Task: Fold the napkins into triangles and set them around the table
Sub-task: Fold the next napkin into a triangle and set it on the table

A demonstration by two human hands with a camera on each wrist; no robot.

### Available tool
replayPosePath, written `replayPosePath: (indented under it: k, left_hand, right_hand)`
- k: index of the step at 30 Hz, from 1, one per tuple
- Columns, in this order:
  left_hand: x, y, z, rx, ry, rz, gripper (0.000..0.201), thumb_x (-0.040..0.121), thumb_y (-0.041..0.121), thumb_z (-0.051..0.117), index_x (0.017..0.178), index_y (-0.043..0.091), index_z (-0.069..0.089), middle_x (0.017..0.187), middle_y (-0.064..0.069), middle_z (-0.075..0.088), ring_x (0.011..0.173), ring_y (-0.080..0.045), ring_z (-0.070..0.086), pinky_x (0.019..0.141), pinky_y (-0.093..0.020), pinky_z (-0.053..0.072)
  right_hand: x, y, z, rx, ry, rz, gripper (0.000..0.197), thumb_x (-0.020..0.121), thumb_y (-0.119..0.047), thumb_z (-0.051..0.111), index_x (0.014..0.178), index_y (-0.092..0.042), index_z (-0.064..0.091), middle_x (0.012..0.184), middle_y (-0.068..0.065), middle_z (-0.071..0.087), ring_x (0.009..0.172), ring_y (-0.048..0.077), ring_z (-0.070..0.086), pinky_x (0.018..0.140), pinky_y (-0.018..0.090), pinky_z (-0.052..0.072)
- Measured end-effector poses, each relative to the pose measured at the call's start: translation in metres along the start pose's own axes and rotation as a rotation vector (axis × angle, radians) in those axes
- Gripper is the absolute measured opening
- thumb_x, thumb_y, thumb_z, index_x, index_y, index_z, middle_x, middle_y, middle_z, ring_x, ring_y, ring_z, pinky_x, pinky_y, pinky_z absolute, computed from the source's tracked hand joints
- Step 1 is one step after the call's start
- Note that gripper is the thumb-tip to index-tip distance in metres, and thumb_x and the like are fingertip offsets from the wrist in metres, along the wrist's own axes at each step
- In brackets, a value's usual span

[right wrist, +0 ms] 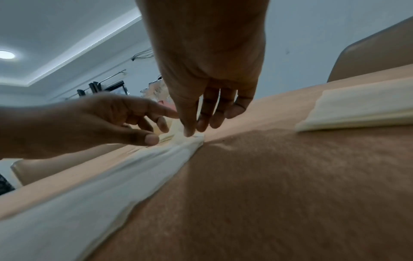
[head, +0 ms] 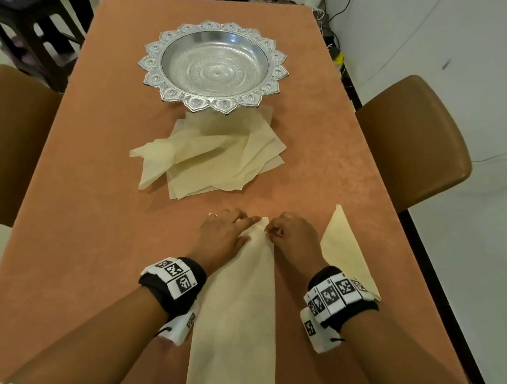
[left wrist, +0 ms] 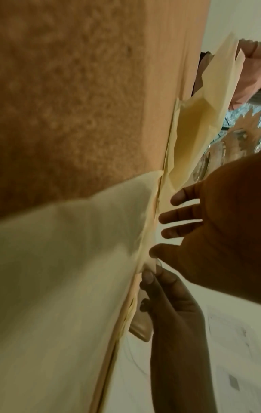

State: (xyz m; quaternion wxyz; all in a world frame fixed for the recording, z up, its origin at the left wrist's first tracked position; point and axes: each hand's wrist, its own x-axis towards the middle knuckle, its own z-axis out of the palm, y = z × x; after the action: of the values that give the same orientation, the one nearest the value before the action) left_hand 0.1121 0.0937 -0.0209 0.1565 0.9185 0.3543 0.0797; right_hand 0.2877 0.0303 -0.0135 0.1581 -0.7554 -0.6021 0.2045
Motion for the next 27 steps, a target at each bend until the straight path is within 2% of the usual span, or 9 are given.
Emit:
replayPosePath:
  k: [2, 4, 7, 9, 13, 18, 20, 24, 27]
  left_hand:
    - [0.002, 0.005, 0.004, 0.051, -0.03, 0.054, 0.033, 0.086, 0.025, 0.068, 0.119, 0.025, 0.066, 0.096, -0.001, 0.068, 0.081, -0.026, 0.063, 0.063, -0.032, 0.037]
    - [0.005, 0.006, 0.005, 0.081, -0.061, 0.043, 0.028, 0.09, 0.026, 0.062, 0.117, 0.025, 0.068, 0.099, 0.0, 0.068, 0.087, -0.027, 0.062, 0.066, -0.031, 0.032]
    - [0.005, 0.003, 0.003, 0.059, -0.087, 0.015, 0.023, 0.087, 0.021, 0.065, 0.109, 0.023, 0.072, 0.096, -0.002, 0.068, 0.083, -0.029, 0.063, 0.062, -0.03, 0.035]
    - [0.005, 0.001, 0.003, 0.04, -0.102, -0.02, 0.025, 0.089, 0.022, 0.062, 0.113, 0.021, 0.07, 0.104, -0.005, 0.064, 0.091, -0.029, 0.06, 0.061, -0.03, 0.038]
    - [0.007, 0.001, 0.0, 0.05, -0.197, -0.085, 0.035, 0.096, 0.031, 0.052, 0.131, 0.025, 0.057, 0.123, 0.0, 0.052, 0.113, -0.02, 0.049, 0.073, -0.031, 0.046]
    - [0.008, 0.002, 0.0, 0.06, -0.234, -0.121, 0.036, 0.096, 0.031, 0.052, 0.131, 0.026, 0.056, 0.124, 0.001, 0.051, 0.113, -0.02, 0.048, 0.077, -0.033, 0.049]
    - [0.008, 0.002, -0.002, 0.063, -0.235, -0.118, 0.035, 0.096, 0.032, 0.052, 0.13, 0.026, 0.056, 0.125, 0.001, 0.052, 0.113, -0.02, 0.049, 0.077, -0.033, 0.049]
    - [0.008, 0.002, -0.003, 0.092, -0.244, -0.111, 0.032, 0.097, 0.033, 0.051, 0.126, 0.024, 0.059, 0.126, 0.002, 0.052, 0.112, -0.02, 0.05, 0.074, -0.032, 0.047]
    - [0.008, 0.001, -0.003, 0.097, -0.251, -0.118, 0.032, 0.096, 0.035, 0.051, 0.126, 0.025, 0.059, 0.126, 0.002, 0.052, 0.111, -0.02, 0.051, 0.074, -0.031, 0.047]
  right_hand:
    - [-0.005, 0.002, 0.002, -0.031, -0.004, -0.025, 0.016, 0.089, -0.024, 0.061, 0.098, -0.022, 0.074, 0.098, -0.003, 0.063, 0.094, 0.015, 0.053, 0.074, 0.028, 0.041]
    - [-0.005, 0.006, 0.001, 0.017, 0.027, -0.014, 0.016, 0.088, -0.022, 0.061, 0.098, -0.022, 0.074, 0.099, -0.003, 0.065, 0.097, 0.015, 0.054, 0.078, 0.027, 0.042]
    - [-0.001, 0.016, -0.002, -0.025, 0.095, -0.017, 0.018, 0.09, -0.022, 0.058, 0.099, -0.019, 0.073, 0.104, -0.004, 0.064, 0.102, 0.016, 0.051, 0.079, 0.029, 0.041]
    - [0.002, 0.019, -0.002, -0.174, 0.125, -0.108, 0.02, 0.091, -0.023, 0.056, 0.103, -0.022, 0.071, 0.113, -0.003, 0.063, 0.105, 0.02, 0.05, 0.08, 0.034, 0.041]
    - [0.004, 0.024, 0.005, -0.468, 0.022, -0.374, 0.035, 0.079, -0.018, 0.069, 0.112, -0.029, 0.067, 0.125, 0.004, 0.061, 0.108, 0.027, 0.058, 0.074, 0.041, 0.046]
    - [0.007, 0.03, -0.011, -0.539, 0.041, -0.244, 0.033, 0.091, -0.023, 0.05, 0.122, -0.026, 0.06, 0.141, 0.003, 0.048, 0.127, 0.025, 0.042, 0.09, 0.043, 0.036]
    - [0.006, 0.027, -0.012, -0.538, 0.062, -0.239, 0.031, 0.09, -0.025, 0.048, 0.119, -0.027, 0.062, 0.141, 0.0, 0.048, 0.127, 0.022, 0.041, 0.09, 0.041, 0.035]
    - [0.012, 0.017, -0.003, -0.383, 0.087, -0.275, 0.033, 0.089, -0.023, 0.049, 0.119, -0.026, 0.061, 0.128, -0.005, 0.058, 0.116, 0.018, 0.049, 0.084, 0.038, 0.039]
    - [0.022, 0.013, 0.003, 0.081, -0.011, -0.18, 0.036, 0.095, -0.013, 0.046, 0.128, -0.017, 0.058, 0.119, 0.004, 0.064, 0.109, 0.019, 0.056, 0.09, 0.035, 0.045]
